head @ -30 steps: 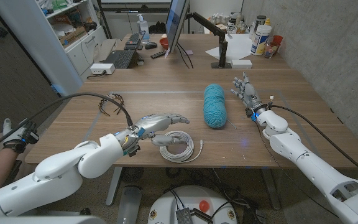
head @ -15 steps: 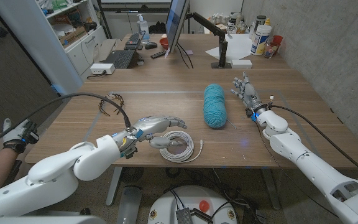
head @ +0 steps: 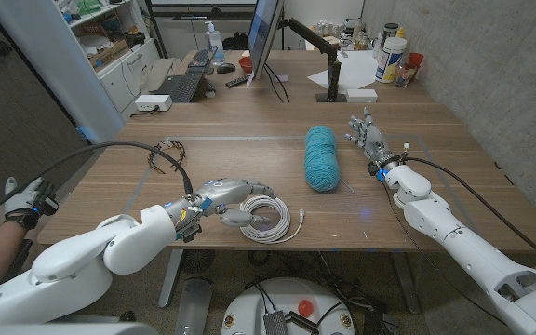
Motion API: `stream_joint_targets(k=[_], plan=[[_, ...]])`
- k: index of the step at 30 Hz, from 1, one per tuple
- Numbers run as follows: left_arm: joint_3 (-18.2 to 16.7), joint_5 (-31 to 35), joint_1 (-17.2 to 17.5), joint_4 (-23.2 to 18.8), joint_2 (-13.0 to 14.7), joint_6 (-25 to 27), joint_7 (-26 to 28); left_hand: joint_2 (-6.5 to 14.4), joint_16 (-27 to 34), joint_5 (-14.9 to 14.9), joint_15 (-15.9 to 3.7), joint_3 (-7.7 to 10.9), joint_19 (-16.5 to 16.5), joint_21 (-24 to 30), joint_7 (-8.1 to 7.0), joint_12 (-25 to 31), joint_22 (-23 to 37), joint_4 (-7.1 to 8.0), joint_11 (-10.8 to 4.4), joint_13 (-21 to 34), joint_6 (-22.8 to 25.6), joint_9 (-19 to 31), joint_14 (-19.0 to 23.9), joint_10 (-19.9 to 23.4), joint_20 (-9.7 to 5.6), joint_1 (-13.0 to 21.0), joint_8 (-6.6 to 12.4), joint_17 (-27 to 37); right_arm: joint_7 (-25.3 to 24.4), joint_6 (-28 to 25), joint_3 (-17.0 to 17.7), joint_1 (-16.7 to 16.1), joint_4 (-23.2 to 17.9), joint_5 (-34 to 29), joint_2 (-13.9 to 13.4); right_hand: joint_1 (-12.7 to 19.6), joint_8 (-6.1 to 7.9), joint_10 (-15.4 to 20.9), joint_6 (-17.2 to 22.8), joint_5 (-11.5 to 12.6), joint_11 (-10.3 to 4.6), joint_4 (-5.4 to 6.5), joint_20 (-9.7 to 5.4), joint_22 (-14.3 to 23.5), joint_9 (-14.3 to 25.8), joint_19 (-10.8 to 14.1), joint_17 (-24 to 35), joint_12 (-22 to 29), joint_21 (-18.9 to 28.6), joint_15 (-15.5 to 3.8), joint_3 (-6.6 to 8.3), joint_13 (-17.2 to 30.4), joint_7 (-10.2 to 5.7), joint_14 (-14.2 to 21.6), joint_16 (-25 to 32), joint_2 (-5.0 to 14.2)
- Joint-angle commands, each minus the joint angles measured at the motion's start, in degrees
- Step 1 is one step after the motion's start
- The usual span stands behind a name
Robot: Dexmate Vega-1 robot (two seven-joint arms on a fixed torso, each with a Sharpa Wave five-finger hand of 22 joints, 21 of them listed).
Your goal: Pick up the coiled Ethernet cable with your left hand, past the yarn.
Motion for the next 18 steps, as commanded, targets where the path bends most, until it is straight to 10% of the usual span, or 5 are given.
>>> stream_joint_targets(k=[1,18], plan=[[-2.9,-0.9,2.3,-0.7,-1.6,-0.8,-3.9,0.8,0.2,-0.1,-3.77,0.30,0.7,0.3,-0.17,0.0,0.4,-0.22,0.07,0.3,0.2,0.2,0.6,-0.1,-0.20,0.6,-0.03,0.3,-0.2,0.0,0.0,-0.1,-0.1,-0.1,0.0,0.2,0.21,-0.3,-0.2,0.5,0.03,0.12,-0.22,0.2,0.1,0.0,0.1,0.5,0.5,0.06,-0.27,0.0,-0.24,-0.5,0.4,1.92],[-2.2,1.8,1.2,-3.5,-0.7,3.3,-11.6,-1.9,-2.3,0.0,0.53,-1.16,-6.9,-1.6,1.51,-4.0,0.6,-0.04,3.59,1.1,-16.5,1.0,-10.9,-12.1,0.57,-0.5,-5.13,0.9,-0.3,0.2,0.0,0.0,0.1,-0.1,0.1,0.2,0.21,-0.3,-0.2,0.5,0.01,0.11,-0.23,0.2,0.1,-0.1,0.1,0.5,0.5,0.08,-0.31,0.0,-0.19,-0.5,0.4,1.94]])
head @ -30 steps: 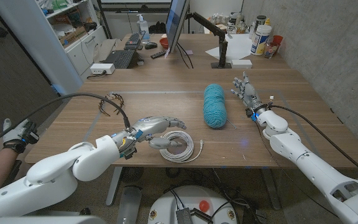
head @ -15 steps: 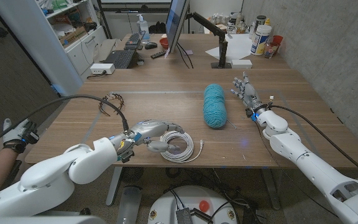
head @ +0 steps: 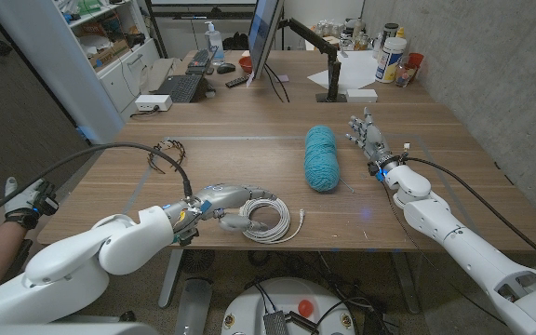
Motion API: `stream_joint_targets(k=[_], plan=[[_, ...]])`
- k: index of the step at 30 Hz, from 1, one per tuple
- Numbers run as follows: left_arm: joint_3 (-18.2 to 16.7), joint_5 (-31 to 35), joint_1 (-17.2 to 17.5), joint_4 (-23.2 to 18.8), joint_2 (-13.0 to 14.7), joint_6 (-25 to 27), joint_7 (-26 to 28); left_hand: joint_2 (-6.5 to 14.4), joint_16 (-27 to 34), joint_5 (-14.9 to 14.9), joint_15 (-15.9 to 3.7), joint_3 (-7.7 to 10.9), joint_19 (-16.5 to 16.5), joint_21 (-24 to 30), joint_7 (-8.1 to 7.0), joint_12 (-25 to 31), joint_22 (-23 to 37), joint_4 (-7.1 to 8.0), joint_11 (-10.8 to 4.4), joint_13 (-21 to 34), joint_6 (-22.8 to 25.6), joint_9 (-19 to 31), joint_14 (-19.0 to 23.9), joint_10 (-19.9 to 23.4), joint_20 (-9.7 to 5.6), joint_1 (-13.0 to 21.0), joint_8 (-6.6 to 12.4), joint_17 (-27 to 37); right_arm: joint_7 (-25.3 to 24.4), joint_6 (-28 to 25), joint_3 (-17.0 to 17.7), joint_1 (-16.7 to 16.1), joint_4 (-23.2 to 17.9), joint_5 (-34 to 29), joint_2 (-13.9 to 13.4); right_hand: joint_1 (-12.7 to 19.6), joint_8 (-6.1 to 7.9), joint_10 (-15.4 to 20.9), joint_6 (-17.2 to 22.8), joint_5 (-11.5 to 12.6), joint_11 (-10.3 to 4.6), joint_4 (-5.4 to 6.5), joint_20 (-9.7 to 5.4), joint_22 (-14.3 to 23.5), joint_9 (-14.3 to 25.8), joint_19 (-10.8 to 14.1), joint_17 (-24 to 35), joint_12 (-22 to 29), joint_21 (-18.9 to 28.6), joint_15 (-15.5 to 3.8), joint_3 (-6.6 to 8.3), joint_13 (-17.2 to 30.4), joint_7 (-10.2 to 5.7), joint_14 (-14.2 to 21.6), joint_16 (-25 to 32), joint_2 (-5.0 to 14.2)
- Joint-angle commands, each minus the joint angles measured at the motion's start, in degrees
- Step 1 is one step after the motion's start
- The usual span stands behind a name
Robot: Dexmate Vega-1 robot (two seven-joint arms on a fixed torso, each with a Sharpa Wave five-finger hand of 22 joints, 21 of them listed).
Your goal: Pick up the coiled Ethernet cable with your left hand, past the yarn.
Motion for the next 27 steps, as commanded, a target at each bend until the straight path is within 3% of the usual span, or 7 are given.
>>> stream_joint_targets(k=[1,5,10,13,27], plan=[[2.0,2.7,-1.9,-2.5,1.7,4.6,-8.1,-1.3,-0.2,0.5,0.63,-1.29,-1.3,0.0,1.09,-0.7,0.3,0.45,1.37,0.3,-4.6,0.4,-2.7,-3.4,0.30,-1.4,-0.66,0.3,-0.1,0.1,0.1,0.0,0.1,0.0,0.0,0.2,0.19,-0.3,-0.3,0.5,-0.02,0.11,-0.24,0.2,0.1,-0.1,0.1,0.5,0.5,0.07,-0.31,0.0,-0.17,-0.5,0.4,1.94],[2.8,2.2,-2.6,-2.8,2.2,5.3,-9.2,-1.4,-0.2,0.9,0.86,-1.50,-1.6,0.1,1.89,-0.9,0.3,0.30,2.04,0.4,-7.0,0.4,-3.8,-5.2,0.33,-1.4,-0.84,0.3,0.0,0.2,0.0,0.0,0.1,0.0,0.0,0.2,0.20,-0.3,-0.2,0.5,0.07,0.11,-0.22,0.2,0.1,0.0,0.1,0.5,0.5,0.15,-0.32,0.0,-0.20,-0.5,0.4,1.94],[3.0,1.2,-2.8,-2.9,2.4,5.7,-9.5,1.4,0.5,1.1,1.05,0.35,-1.3,0.5,2.67,0.0,0.3,-0.37,2.23,0.8,-6.7,0.7,-3.6,-4.7,0.27,1.6,0.37,0.5,-0.3,-0.2,0.1,0.0,-0.1,0.1,0.0,0.2,0.19,-0.3,-0.3,0.5,0.11,0.11,-0.23,0.2,0.1,-0.1,0.1,0.5,0.5,0.14,-0.34,0.0,-0.20,-0.6,0.4,1.94],[3.2,0.7,-3.1,-3.0,2.8,6.1,-10.0,1.9,0.8,1.1,0.89,0.86,-1.1,0.6,2.89,0.1,0.3,-0.57,2.31,0.9,-6.9,0.8,-3.1,-4.8,0.21,2.4,0.52,0.6,-0.1,0.1,0.1,0.0,0.1,0.0,0.1,0.2,0.20,-0.3,-0.3,0.5,0.04,0.12,-0.22,0.2,0.1,0.0,0.1,0.5,0.5,0.18,-0.35,0.0,-0.18,-0.6,0.4,1.95],[1.7,-0.2,-1.5,-3.8,3.4,7.3,-9.0,1.5,2.4,0.2,0.33,0.74,0.5,1.3,2.56,2.4,0.4,-0.01,1.57,2.0,-4.0,1.4,-0.2,-1.3,0.32,2.0,2.38,1.5,-0.2,0.1,0.0,0.1,0.2,-0.1,0.1,0.2,0.19,-0.3,-0.3,0.5,0.08,0.13,-0.19,0.2,0.1,-0.1,0.1,0.5,0.4,0.11,-0.40,0.0,-0.16,-0.6,0.4,1.97]])
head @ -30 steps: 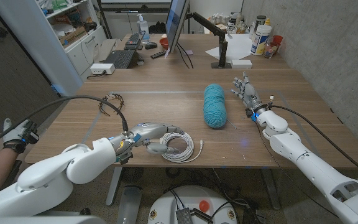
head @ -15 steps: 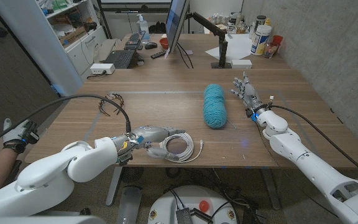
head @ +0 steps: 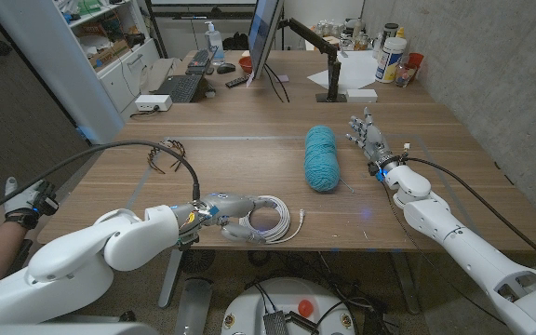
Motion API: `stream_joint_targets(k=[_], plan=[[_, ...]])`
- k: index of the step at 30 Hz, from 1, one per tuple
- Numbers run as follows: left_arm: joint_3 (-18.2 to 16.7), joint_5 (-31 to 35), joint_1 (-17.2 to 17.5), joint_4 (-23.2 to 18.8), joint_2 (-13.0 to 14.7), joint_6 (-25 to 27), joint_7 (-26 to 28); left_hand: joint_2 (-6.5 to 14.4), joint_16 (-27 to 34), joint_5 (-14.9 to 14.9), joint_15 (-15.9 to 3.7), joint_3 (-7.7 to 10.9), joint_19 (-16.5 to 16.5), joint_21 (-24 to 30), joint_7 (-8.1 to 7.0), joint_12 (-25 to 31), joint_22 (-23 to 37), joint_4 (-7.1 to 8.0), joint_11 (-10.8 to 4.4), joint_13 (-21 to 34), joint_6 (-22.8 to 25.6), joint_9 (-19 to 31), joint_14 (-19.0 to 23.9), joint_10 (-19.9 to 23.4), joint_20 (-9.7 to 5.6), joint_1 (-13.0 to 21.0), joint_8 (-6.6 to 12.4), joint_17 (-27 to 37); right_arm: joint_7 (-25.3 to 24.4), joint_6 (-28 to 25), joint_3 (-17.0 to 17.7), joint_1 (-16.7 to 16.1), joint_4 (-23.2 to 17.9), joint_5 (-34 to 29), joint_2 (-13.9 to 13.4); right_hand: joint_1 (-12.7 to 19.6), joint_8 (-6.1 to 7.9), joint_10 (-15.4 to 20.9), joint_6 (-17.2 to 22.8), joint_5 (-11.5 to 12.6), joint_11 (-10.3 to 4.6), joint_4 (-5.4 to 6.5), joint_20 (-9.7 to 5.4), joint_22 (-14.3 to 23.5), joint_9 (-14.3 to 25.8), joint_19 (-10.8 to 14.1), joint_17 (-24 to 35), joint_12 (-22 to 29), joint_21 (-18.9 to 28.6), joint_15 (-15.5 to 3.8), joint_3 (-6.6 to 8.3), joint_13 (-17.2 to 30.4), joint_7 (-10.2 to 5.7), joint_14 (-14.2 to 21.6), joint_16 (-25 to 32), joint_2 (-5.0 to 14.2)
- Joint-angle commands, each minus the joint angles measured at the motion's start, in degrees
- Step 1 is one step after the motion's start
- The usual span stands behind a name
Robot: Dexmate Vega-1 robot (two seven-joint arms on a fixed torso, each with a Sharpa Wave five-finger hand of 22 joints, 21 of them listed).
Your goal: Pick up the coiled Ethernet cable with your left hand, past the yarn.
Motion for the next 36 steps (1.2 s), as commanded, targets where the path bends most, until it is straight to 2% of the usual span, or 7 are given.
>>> stream_joint_targets(k=[1,17,36], plan=[[-1.0,-0.9,1.0,-0.8,0.6,1.3,0.0,-0.6,0.6,-0.1,-0.15,-0.15,0.6,0.6,-0.25,0.6,0.1,0.37,-0.19,0.4,1.1,0.4,1.2,0.9,0.11,-0.5,0.55,0.3,-0.1,0.1,0.0,0.1,0.1,-0.1,0.1,0.2,0.20,-0.4,-0.3,0.5,0.03,0.13,-0.19,0.2,0.1,-0.1,0.1,0.5,0.4,-0.10,-0.40,0.0,-0.17,-0.4,0.4,1.97],[-2.9,-1.2,3.1,-1.9,0.5,3.5,-1.5,-0.3,0.9,-0.2,-0.28,0.00,1.2,0.8,-0.36,1.0,0.2,0.51,-0.32,0.9,1.7,0.6,1.7,1.4,0.06,-0.6,0.92,0.6,-0.1,0.0,0.0,0.0,0.0,-0.1,0.0,0.2,0.21,-0.4,-0.3,0.5,0.11,0.14,-0.22,0.2,0.1,-0.1,0.1,0.5,0.5,-0.03,-0.43,0.0,-0.21,-0.5,0.4,2.02],[-2.8,-1.2,3.8,-1.6,0.2,3.7,-1.7,-0.1,1.1,-0.5,-0.80,-0.08,1.7,1.0,-0.78,1.7,0.2,0.63,-0.85,1.3,2.8,0.8,2.3,2.4,-0.07,-0.8,1.47,0.8,-0.3,0.1,0.1,-0.1,-0.1,-0.1,0.0,0.2,0.21,-0.4,-0.3,0.6,0.08,0.14,-0.22,0.2,0.1,-0.1,0.1,0.5,0.5,-0.06,-0.46,0.0,-0.18,-0.4,0.4,2.09]])
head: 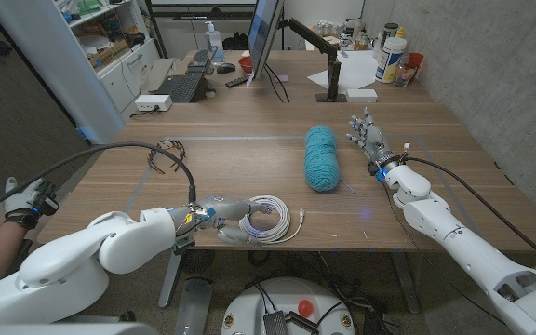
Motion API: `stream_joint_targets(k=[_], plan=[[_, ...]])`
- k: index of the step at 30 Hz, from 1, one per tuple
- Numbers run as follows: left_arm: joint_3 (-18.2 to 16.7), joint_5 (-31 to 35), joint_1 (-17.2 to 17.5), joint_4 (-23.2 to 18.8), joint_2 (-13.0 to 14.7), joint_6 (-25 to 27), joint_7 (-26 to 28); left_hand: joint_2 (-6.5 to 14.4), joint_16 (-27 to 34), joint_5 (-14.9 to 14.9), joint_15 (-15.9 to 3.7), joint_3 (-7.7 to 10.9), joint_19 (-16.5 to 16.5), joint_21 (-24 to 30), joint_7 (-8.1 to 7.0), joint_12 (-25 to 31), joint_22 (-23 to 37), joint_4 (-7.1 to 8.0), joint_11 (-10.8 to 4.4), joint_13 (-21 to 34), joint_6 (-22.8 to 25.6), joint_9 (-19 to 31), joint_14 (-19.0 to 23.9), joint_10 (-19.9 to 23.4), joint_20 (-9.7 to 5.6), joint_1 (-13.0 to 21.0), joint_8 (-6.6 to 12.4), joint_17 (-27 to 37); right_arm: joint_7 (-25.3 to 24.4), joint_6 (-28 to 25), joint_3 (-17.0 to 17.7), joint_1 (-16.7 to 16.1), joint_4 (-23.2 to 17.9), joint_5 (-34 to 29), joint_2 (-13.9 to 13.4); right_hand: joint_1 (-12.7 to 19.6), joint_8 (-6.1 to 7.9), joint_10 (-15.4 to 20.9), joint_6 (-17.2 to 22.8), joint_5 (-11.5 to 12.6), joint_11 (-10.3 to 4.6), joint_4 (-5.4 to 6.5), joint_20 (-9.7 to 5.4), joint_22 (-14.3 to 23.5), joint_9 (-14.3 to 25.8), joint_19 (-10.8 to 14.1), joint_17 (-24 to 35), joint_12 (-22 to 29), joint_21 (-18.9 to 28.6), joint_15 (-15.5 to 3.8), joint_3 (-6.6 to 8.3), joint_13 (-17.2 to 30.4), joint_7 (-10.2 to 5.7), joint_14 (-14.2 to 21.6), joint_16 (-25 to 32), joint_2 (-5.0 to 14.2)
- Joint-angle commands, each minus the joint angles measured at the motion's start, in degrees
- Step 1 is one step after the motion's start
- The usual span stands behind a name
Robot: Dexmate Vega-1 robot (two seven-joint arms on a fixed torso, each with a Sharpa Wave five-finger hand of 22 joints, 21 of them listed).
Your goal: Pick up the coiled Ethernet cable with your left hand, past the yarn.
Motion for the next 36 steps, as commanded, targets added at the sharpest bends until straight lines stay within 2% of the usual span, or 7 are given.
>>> stream_joint_targets(k=[1,12,21,36], plan=[[-0.1,0.0,0.7,0.1,-0.2,0.3,-0.2,0.5,0.7,-0.2,-0.46,0.28,0.5,0.4,-0.08,0.4,0.2,0.30,-0.15,0.4,0.3,0.3,0.9,0.6,0.07,-0.3,0.39,0.2,-0.1,0.0,0.1,-0.1,-0.1,0.0,0.0,0.2,0.22,-0.4,-0.2,0.6,0.09,0.15,-0.21,0.2,0.1,-0.1,0.1,0.5,0.5,-0.05,-0.46,0.0,-0.09,-0.4,0.4,2.09],[0.2,-0.2,0.6,0.3,0.0,0.8,-0.3,0.5,0.8,-0.3,-0.56,0.21,0.7,0.4,-0.27,0.7,0.2,0.23,-0.61,0.6,1.0,0.4,1.3,1.1,-0.04,-0.2,0.73,0.2,0.0,0.0,0.0,-0.1,-0.1,0.0,-0.1,0.2,0.18,-0.4,-0.3,0.6,0.15,0.14,-0.11,0.2,0.1,-0.2,0.1,0.4,0.4,-0.03,-0.49,0.0,0.00,-0.5,0.4,2.08],[0.6,-0.8,0.2,0.1,0.4,2.0,-0.8,0.8,0.8,-0.3,-0.66,0.22,0.8,0.4,-0.31,0.8,0.2,0.19,-0.39,0.8,1.4,0.5,1.5,1.3,-0.03,-0.1,0.94,0.3,-0.1,0.0,0.1,-0.2,-0.2,0.0,-0.1,0.2,0.17,-0.4,-0.3,0.6,0.18,0.14,-0.14,0.2,0.1,-0.2,0.1,0.5,0.5,0.03,-0.53,0.0,0.07,-0.5,0.4,2.06],[1.0,0.9,1.0,-1.1,1.3,4.5,-0.3,2.1,1.0,-0.2,-1.19,1.00,1.1,0.4,-0.74,1.2,0.2,-0.57,-1.21,1.2,1.9,0.6,2.3,1.9,-0.07,2.1,1.30,0.2,0.1,0.1,0.1,-0.2,-0.2,0.1,-0.1,0.2,0.17,-0.5,-0.4,0.6,0.07,0.14,-0.12,0.2,0.1,-0.2,0.1,0.5,0.4,0.08,-0.57,0.0,0.02,-0.5,0.4,2.08]])
